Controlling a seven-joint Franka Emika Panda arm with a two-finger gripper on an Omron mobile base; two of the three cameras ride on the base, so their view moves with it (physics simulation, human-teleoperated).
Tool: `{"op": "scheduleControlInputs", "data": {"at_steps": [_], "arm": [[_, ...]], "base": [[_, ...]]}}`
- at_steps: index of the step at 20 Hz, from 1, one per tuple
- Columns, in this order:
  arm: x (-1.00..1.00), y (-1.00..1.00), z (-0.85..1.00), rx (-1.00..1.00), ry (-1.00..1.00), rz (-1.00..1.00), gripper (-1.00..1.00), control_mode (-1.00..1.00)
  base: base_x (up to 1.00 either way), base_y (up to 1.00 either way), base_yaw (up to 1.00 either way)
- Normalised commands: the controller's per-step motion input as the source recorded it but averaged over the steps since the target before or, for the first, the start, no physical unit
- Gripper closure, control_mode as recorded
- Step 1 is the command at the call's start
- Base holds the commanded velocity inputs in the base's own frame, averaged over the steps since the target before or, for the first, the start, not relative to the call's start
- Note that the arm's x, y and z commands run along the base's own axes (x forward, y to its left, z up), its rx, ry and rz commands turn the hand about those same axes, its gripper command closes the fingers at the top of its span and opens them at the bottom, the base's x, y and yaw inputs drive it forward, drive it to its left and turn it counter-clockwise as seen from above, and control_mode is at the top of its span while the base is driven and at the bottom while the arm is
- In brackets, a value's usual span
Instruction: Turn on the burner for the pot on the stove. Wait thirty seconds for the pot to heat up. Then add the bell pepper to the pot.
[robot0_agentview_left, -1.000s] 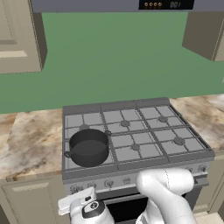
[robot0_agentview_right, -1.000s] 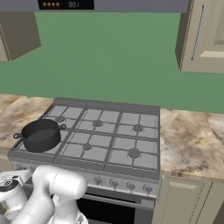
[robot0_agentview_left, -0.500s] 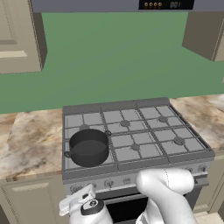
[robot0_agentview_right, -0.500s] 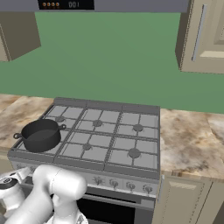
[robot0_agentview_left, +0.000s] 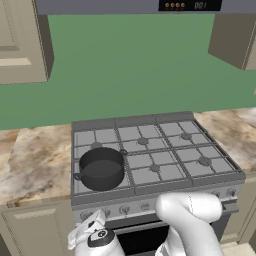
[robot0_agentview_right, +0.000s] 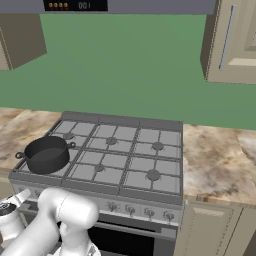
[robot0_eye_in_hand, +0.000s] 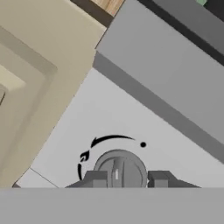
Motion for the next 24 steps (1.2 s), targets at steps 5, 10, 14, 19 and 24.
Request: {"op": "scheduleControlInputs", "data": {"at_steps": [5,10,14,19,24], "arm": [[0.0,0.05,-0.1,-0.2,0.0,-0.01,1.0,-1.0],[0.0,0.06,-0.12,-0.19,0.0,-0.01,1.0,-1.0],[0.0,0.05,-0.14,-0.18,0.0,0.0,1.0,-1.0],[0.0,0.04,-0.14,-0.19,0.0,0.0,1.0,-1.0],[0.0,0.0,-0.07,-0.11,0.0,0.0,1.0,-1.0]], "base": [[0.0,0.0,0.0],[0.0,0.0,0.0],[0.0,0.0,0.0],[0.0,0.0,0.0],[0.0,0.0,0.0]]}}
